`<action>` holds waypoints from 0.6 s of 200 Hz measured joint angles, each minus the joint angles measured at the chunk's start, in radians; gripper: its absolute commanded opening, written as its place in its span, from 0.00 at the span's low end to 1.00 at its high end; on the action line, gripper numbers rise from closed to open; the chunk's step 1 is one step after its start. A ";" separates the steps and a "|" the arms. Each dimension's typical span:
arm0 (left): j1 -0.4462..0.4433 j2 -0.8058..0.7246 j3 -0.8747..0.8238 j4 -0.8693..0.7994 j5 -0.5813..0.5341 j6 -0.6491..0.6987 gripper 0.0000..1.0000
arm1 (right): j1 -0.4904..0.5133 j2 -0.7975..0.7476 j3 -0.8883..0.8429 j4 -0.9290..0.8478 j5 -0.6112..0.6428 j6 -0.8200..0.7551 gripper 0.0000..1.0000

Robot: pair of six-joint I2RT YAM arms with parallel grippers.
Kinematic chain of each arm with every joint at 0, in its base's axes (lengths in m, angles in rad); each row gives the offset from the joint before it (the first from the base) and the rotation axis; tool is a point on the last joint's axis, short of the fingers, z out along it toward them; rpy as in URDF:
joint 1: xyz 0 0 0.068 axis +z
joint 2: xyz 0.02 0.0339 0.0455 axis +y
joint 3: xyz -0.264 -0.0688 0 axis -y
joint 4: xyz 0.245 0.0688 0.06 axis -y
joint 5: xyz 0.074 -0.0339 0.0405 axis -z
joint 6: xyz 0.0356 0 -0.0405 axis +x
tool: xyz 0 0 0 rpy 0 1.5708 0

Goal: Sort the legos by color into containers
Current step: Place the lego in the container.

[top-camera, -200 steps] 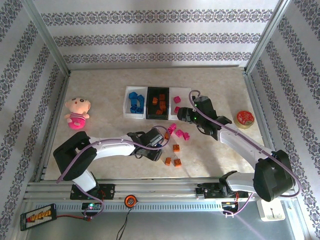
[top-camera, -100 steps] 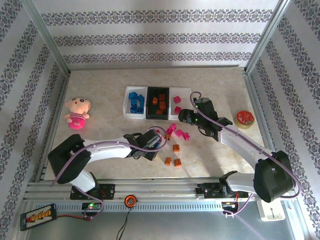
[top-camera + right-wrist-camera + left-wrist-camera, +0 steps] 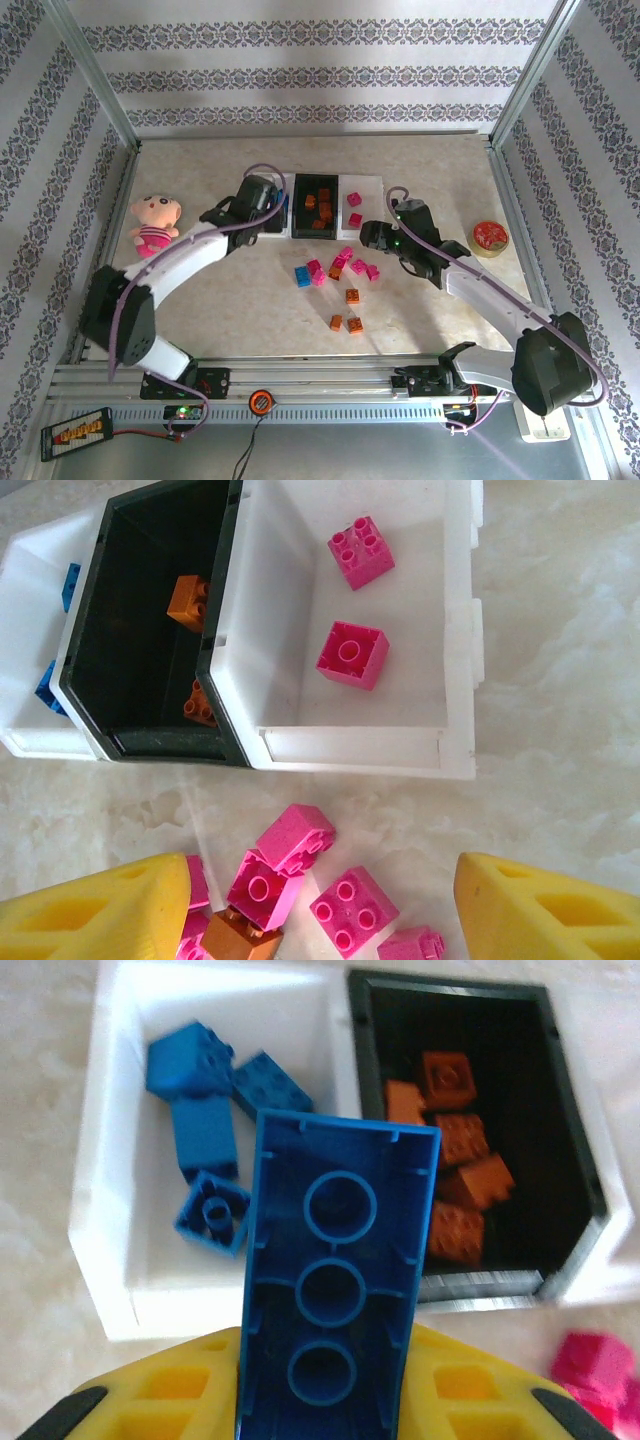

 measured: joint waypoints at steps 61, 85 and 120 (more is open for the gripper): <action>0.092 0.303 0.261 -0.010 0.016 0.021 0.26 | 0.000 -0.063 -0.053 -0.016 -0.026 0.005 0.71; 0.108 0.373 0.344 -0.026 0.024 0.021 0.34 | 0.001 -0.091 -0.073 -0.028 -0.053 0.012 0.71; 0.124 0.406 0.372 -0.043 0.051 0.022 0.55 | 0.018 -0.125 -0.108 -0.051 -0.092 0.015 0.71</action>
